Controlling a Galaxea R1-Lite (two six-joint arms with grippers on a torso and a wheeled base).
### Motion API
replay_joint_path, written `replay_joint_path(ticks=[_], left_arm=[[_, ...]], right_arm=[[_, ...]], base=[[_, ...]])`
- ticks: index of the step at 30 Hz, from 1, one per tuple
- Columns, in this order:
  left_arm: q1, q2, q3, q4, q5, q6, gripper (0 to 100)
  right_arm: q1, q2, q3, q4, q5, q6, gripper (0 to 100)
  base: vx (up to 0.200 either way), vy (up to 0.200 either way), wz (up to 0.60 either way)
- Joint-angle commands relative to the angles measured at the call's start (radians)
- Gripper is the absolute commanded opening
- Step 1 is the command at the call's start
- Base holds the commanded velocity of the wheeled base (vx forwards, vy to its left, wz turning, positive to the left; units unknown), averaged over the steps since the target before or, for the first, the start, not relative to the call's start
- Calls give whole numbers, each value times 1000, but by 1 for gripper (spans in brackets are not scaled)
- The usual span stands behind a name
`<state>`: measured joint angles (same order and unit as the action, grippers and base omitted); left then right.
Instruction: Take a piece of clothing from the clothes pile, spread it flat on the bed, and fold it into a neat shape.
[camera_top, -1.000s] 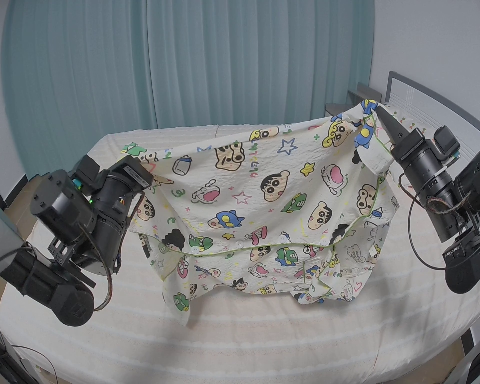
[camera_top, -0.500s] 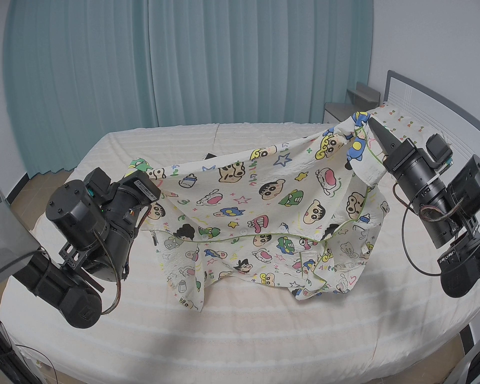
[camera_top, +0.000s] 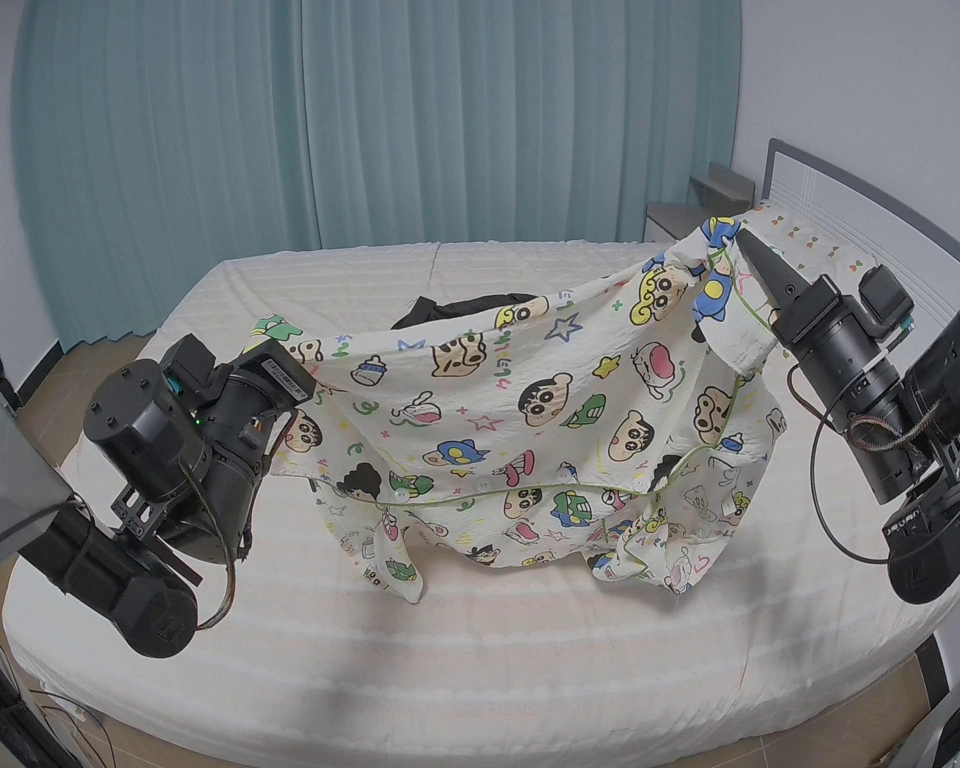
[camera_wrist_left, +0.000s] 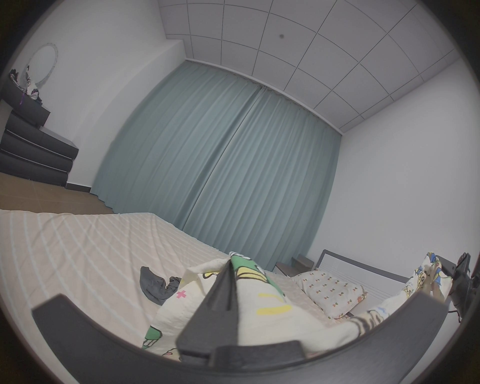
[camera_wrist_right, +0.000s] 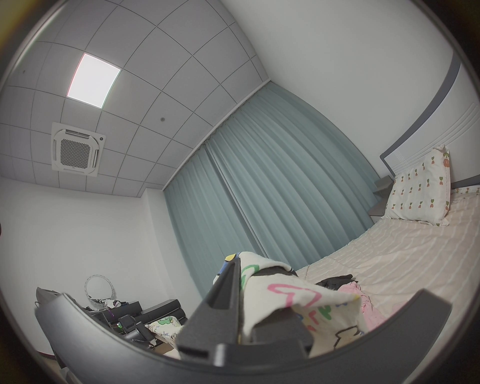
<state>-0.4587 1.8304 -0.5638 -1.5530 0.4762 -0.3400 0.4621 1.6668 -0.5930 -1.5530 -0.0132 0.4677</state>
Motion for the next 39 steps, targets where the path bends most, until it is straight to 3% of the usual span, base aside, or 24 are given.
replay_joint_path(ticks=[1,7,39], left_arm=[[20,-3,-2,-18,-2,-2,0],[22,-3,-2,-18,-2,-2,0],[69,-13,-13,-18,-8,6,0]], right_arm=[[3,-4,-1,-7,1,0,0],[3,-1,1,-7,1,0,0],[30,8,4,-7,2,3,0]], base=[[0,0,0],[0,0,0],[0,200,0]])
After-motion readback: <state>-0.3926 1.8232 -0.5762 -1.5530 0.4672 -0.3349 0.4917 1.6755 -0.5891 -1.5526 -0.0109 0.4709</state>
